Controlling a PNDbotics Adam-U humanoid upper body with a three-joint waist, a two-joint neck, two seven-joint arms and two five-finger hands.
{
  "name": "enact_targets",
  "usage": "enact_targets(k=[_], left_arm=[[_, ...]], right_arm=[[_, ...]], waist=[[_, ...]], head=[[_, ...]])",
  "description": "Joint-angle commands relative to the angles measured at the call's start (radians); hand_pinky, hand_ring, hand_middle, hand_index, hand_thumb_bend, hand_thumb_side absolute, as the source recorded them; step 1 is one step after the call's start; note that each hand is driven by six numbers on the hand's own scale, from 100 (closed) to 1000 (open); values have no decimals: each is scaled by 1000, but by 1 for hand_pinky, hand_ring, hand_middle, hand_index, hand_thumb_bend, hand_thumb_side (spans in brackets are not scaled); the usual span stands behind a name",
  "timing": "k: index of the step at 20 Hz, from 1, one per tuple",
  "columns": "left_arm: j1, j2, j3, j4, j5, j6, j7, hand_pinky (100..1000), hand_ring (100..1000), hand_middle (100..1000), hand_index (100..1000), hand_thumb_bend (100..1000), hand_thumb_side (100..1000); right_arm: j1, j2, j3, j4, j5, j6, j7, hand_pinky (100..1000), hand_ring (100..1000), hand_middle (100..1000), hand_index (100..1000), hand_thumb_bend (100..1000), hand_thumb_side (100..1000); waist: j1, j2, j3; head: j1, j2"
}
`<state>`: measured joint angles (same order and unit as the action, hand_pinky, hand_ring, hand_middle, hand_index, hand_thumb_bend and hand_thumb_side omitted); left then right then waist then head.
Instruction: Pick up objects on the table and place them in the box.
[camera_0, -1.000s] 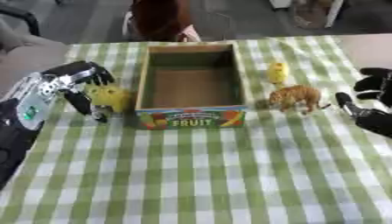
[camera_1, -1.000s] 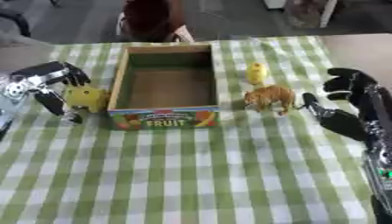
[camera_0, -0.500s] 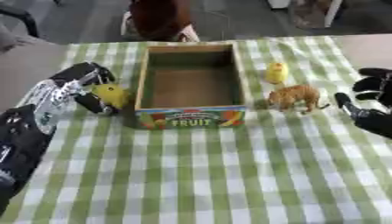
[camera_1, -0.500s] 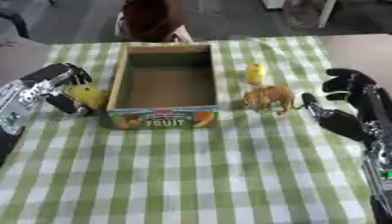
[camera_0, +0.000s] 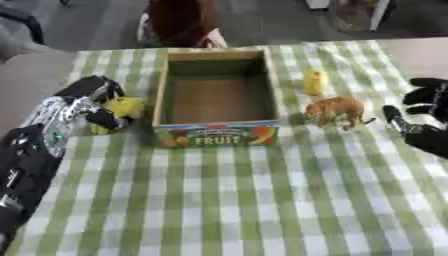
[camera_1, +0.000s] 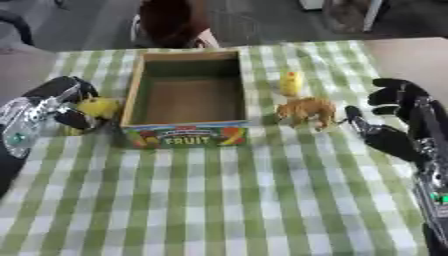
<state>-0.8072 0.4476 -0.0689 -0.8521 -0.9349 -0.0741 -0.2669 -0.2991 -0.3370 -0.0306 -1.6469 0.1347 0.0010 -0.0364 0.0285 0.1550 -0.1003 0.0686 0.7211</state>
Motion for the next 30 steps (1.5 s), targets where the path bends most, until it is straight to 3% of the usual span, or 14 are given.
enact_targets(k=[1,7,15,23,24,25,29,30], left_arm=[[-24,30,15,-55,39,13,10,624,469,387,610,359,210],[-52,36,15,-179,129,35,70,613,461,378,597,358,215],[-123,-18,-57,-301,200,16,67,620,471,389,602,383,216],[-155,-174,-123,-223,116,-31,17,634,522,461,645,424,215],[-153,-188,-126,-206,102,-37,13,637,531,473,648,507,182],[-149,-201,-131,-188,88,-44,7,640,537,481,652,433,215],[-131,-228,-136,-137,29,-63,-8,659,580,530,686,475,218],[-126,-231,-134,-129,19,-61,-10,670,603,558,705,523,203]], right_arm=[[-10,-11,-7,-10,-4,-1,-4,647,668,573,766,374,100],[-10,-11,-5,-9,-4,-1,-4,646,668,573,765,371,100],[-13,-5,7,-10,-5,-3,7,646,668,573,764,373,100],[-25,9,24,-11,-7,-7,26,646,667,573,762,377,100],[-26,10,25,-11,-7,-8,27,646,667,573,762,377,100],[-27,12,25,-11,-8,-8,29,646,667,573,762,378,100],[-27,13,25,-10,-8,-8,30,646,667,573,761,380,100],[-26,12,25,-10,-8,-8,30,646,667,573,761,380,100]], waist=[[-1,-17,0],[0,-21,-3],[-1,-26,-18],[-10,-20,-53],[-11,-19,-56],[-11,-19,-59],[-11,-18,-63],[-11,-18,-62]], head=[[0,4],[3,2],[19,1],[45,-5],[47,-6],[48,-8],[47,-12],[46,-12]])
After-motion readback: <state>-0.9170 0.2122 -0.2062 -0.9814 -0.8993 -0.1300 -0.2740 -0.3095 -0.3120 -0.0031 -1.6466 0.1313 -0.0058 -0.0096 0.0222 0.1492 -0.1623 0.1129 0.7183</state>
